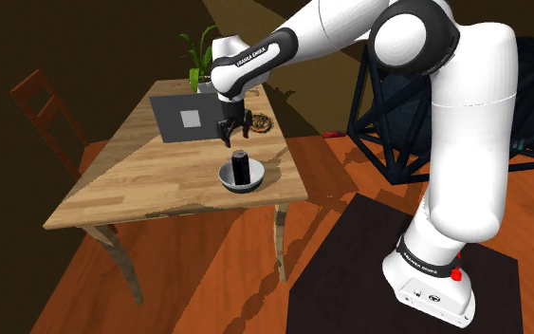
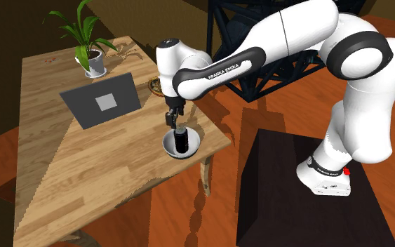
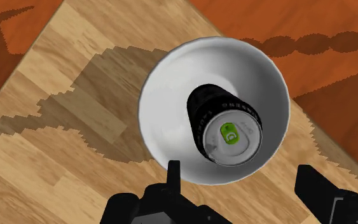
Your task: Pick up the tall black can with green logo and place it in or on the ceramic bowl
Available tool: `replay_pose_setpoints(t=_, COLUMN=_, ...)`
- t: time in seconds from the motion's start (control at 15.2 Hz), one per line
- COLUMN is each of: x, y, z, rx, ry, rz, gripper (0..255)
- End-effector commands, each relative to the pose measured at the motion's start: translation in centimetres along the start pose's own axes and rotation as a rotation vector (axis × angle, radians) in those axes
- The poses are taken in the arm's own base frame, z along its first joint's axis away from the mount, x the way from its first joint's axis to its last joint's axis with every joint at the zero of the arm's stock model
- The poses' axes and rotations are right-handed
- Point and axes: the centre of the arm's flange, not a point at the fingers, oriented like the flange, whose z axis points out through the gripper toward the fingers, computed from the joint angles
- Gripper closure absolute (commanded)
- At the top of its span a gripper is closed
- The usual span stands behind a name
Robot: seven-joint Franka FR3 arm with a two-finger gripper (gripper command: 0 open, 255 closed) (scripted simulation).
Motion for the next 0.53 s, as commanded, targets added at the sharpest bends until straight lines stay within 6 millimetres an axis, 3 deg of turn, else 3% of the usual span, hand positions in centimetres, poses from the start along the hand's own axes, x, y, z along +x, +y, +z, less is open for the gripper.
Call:
replay_pose_setpoints(t=0.0, x=0.0, y=0.0, z=0.0, rx=0.000, ry=0.000, rz=0.000, gripper=0)
replay_pose_setpoints(t=0.2, x=0.0, y=0.0, z=0.0, rx=0.000, ry=0.000, rz=0.000, gripper=0)
replay_pose_setpoints(t=0.46, x=0.0, y=0.0, z=-5.0, rx=0.000, ry=0.000, rz=0.000, gripper=0)
